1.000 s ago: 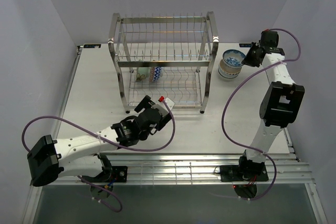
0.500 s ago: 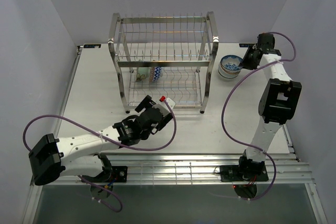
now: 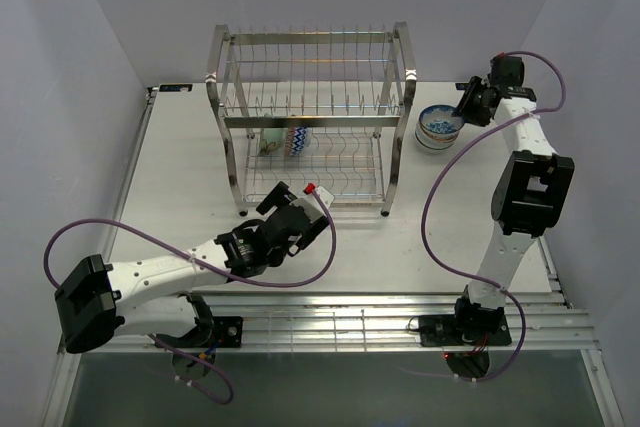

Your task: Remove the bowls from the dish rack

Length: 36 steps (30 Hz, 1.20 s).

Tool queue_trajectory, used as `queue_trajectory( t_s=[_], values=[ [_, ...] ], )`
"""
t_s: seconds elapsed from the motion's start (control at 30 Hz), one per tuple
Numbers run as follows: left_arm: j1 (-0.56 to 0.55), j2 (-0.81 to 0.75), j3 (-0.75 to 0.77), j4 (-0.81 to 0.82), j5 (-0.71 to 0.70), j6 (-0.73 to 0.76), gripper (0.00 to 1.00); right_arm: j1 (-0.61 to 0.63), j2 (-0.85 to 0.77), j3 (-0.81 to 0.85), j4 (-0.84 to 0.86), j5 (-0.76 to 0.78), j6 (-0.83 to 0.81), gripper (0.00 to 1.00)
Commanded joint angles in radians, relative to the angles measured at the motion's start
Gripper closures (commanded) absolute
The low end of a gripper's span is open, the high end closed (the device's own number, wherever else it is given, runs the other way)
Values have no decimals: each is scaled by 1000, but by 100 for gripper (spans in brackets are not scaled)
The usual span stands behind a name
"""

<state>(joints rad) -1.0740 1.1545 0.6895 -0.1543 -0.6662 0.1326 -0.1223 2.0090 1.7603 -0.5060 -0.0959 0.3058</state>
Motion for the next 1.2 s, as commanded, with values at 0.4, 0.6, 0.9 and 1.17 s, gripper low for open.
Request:
queue_trajectory(
  t_s=[0.4,0.6,0.9,1.17],
  values=[
    [39,-10,35,-4,29,-24,2,6,-108,22,-28,9,16,50],
    [63,17,45,-8,65,-44,2,3,-238,-42,-23,18,1,43],
    [86,42,35,7,108,-51,2,-2,-537,-367,30,-40,35,30],
    [105,85,50,1,83,-93,2,6,-841,-806,199,-185,108,32]
  ],
)
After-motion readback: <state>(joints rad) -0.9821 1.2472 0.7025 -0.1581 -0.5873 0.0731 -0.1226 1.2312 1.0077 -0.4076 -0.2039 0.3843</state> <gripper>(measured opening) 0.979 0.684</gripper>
